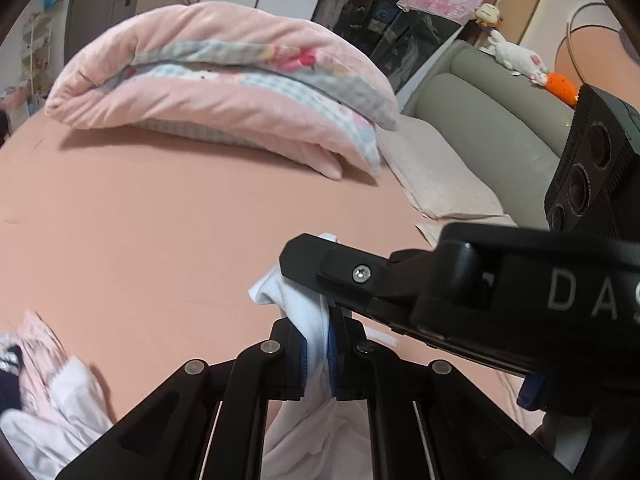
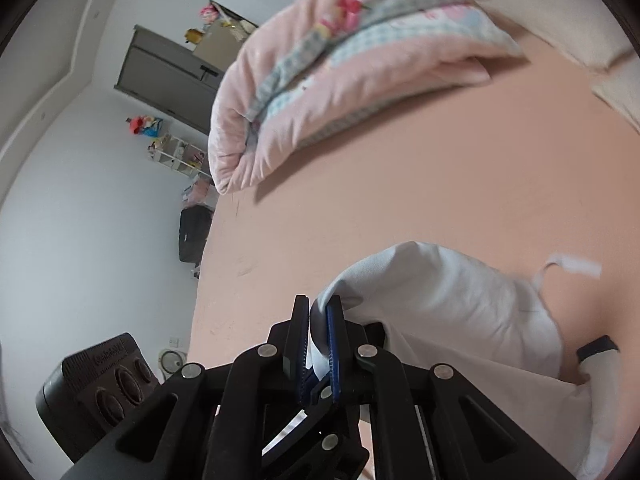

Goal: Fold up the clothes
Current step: 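Open both grippers and release the white shirt onto the bed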

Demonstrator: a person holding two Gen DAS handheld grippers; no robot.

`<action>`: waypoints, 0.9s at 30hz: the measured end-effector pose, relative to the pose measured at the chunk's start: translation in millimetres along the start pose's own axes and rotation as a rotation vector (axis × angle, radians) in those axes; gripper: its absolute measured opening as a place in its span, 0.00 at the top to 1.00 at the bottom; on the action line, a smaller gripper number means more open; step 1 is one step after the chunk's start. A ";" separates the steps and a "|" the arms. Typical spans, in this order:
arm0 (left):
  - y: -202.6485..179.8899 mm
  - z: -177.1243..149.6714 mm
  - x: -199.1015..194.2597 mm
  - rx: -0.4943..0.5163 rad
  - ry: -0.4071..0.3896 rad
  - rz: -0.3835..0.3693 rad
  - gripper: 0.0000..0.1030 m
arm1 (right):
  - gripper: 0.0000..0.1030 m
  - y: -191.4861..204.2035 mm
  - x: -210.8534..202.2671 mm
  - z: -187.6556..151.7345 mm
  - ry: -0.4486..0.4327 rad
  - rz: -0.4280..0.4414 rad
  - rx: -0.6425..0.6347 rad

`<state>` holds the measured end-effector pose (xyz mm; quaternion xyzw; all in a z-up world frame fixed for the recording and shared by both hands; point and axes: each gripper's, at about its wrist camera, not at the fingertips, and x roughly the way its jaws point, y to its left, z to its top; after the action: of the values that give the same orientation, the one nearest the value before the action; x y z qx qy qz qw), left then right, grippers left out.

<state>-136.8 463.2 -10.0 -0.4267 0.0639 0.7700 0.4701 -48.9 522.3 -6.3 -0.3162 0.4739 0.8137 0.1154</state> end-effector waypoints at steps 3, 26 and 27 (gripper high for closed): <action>13.2 0.6 4.9 -0.009 0.012 0.021 0.94 | 0.94 2.4 14.9 9.6 0.003 0.010 0.001; 88.7 -41.0 13.7 -0.134 0.186 0.196 0.10 | 0.26 -72.6 28.1 20.9 0.017 -0.076 0.120; 87.4 -42.0 13.3 -0.133 0.190 0.186 0.10 | 0.26 -74.5 22.7 20.4 0.010 -0.085 0.118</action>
<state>-182.3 403.0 -72.3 -0.5200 0.0964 0.7689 0.3593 -38.4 576.0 -65.4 -0.3328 0.5078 0.7770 0.1661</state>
